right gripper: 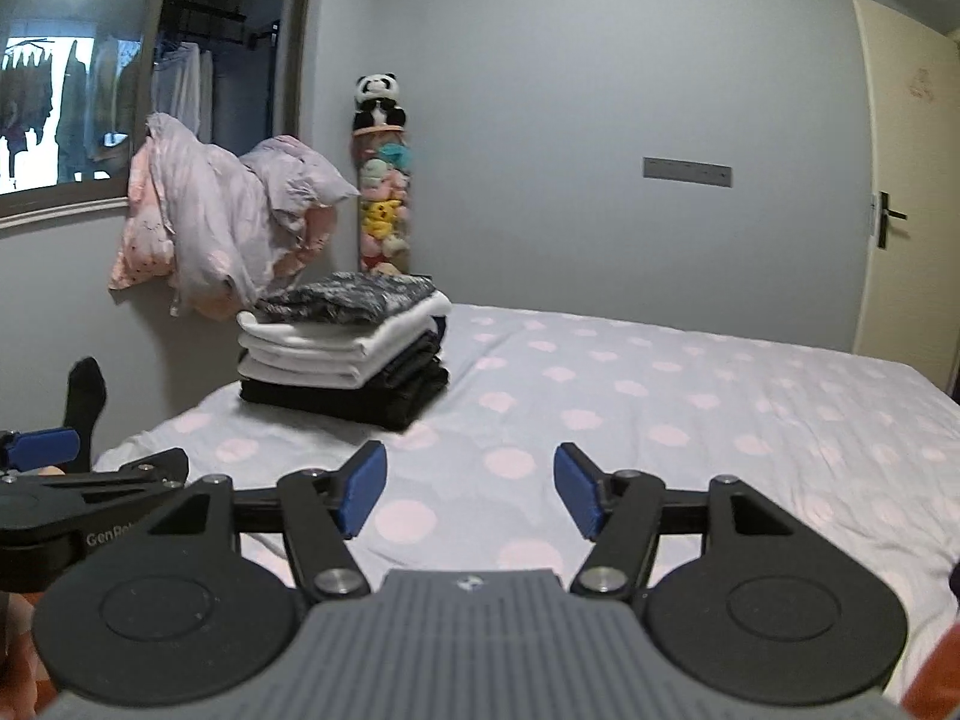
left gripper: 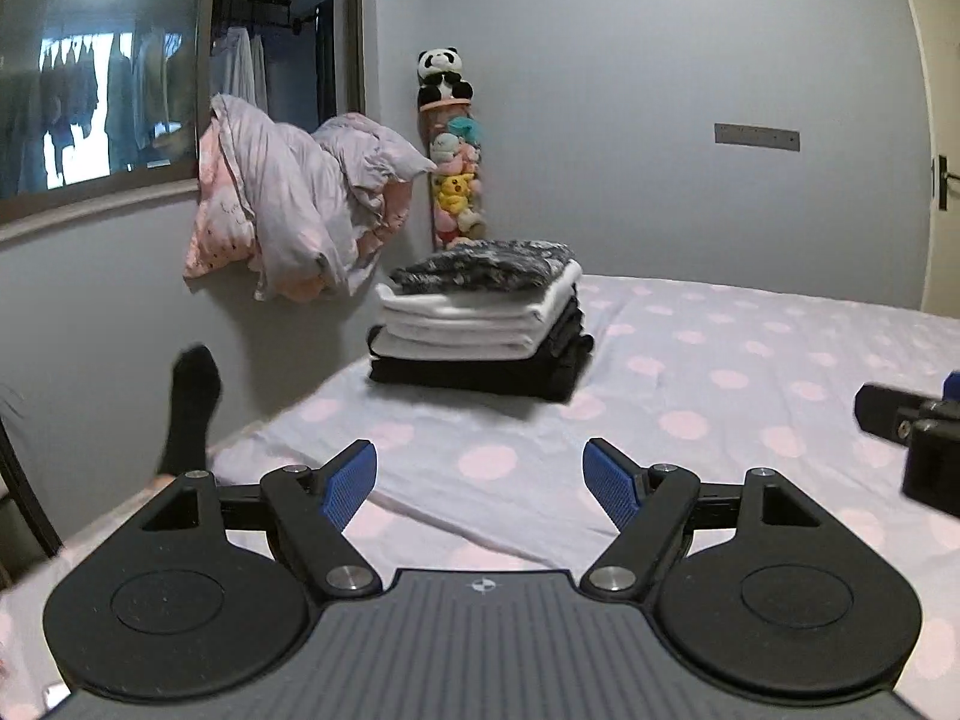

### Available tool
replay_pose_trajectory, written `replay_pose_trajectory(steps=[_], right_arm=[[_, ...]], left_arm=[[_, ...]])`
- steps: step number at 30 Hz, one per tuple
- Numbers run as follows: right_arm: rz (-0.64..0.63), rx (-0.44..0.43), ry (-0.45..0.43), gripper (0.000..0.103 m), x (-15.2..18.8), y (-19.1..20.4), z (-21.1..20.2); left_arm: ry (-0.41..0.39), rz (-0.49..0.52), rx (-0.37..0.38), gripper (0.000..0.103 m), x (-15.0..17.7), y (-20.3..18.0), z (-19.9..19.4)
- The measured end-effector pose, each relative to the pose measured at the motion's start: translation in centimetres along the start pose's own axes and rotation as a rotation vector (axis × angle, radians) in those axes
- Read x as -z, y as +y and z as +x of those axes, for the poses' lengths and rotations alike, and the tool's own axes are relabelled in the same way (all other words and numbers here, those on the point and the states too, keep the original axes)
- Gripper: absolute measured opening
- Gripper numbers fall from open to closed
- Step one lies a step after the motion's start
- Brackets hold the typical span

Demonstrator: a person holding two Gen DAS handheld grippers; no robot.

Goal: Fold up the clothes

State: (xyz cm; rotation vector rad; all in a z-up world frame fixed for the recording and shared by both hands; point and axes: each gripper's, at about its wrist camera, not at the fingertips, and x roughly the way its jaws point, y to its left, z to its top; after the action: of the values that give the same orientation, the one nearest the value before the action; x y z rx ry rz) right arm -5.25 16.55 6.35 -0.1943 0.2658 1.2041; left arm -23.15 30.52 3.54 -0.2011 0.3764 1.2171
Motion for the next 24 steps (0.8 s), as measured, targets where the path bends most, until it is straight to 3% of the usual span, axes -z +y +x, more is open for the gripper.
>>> replay_pose_trajectory(steps=[10,15,24], right_arm=[[0.010,0.019,0.063,0.075,3.2,0.6,0.0],[-0.015,0.056,0.012,0.092,4.1,1.6,0.3],[-0.003,0.059,-0.005,0.092,4.9,1.9,1.1]], left_arm=[[0.021,0.021,0.016,0.090,2.9,-0.5,0.0],[0.048,0.007,0.025,0.090,3.7,-0.5,0.2],[0.049,-0.008,0.027,0.090,3.8,-0.4,0.2]])
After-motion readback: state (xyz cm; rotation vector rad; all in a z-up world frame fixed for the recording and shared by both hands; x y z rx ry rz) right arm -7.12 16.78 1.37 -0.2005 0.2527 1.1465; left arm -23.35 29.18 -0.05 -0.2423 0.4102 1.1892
